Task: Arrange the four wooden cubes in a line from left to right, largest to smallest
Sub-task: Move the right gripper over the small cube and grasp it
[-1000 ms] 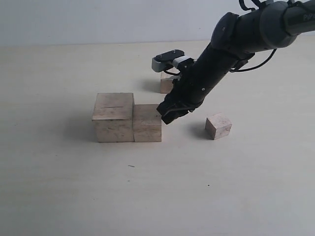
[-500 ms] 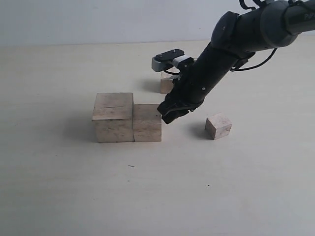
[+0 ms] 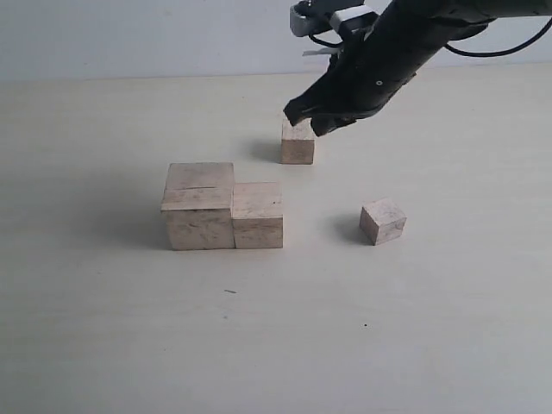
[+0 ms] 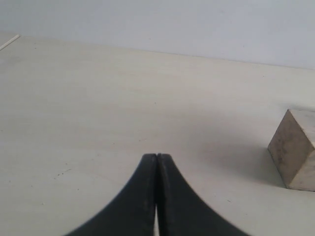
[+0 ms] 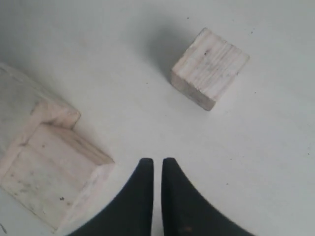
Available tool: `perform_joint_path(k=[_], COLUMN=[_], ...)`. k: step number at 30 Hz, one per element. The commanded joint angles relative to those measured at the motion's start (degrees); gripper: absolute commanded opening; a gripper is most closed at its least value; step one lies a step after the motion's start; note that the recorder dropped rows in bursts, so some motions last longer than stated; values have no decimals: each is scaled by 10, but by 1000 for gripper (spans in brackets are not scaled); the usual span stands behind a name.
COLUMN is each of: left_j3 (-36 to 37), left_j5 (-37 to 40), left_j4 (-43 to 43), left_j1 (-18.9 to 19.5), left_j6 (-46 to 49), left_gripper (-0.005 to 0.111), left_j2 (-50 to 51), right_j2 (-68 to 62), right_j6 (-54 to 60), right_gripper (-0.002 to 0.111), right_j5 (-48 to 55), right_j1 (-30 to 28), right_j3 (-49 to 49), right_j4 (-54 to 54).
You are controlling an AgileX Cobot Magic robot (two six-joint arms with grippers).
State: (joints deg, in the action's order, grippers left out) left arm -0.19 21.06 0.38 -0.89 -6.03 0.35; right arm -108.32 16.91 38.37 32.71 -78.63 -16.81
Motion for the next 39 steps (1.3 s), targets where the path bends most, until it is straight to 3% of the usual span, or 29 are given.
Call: perform_joint_path(k=[1, 4, 6, 10, 16, 21, 30, 39], left_j3=[2, 2, 2, 2, 2, 2, 2, 2], left_j5=[-6, -6, -6, -6, -6, -6, -6, -6], left_j4=[-4, -4, -4, -4, -4, -4, -4, -4], left_j1=[-3, -3, -3, -3, -3, -3, -3, -3], left_j6=[1, 1, 1, 1, 1, 1, 1, 1], left_gripper=[0, 0, 0, 0, 0, 0, 0, 0], left_j2=[-3, -3, -3, -3, -3, -3, -3, -3], right_j2=[1, -12, -21, -39, -84, -123, -195, -238], right_j6=[-140, -236, -245, -244, -253, -349, -468, -470], right_gripper=[10, 33, 54, 79, 81, 81, 81, 81], right_j5=[-34, -38, -38, -44, -45, -44, 13, 19], right_j1=[20, 30, 35, 36, 36, 36, 36, 36], right_j3=[-18, -36, -49, -66, -89, -139, -238, -264], right_j4=[36, 55, 55, 55, 66, 162, 234, 232])
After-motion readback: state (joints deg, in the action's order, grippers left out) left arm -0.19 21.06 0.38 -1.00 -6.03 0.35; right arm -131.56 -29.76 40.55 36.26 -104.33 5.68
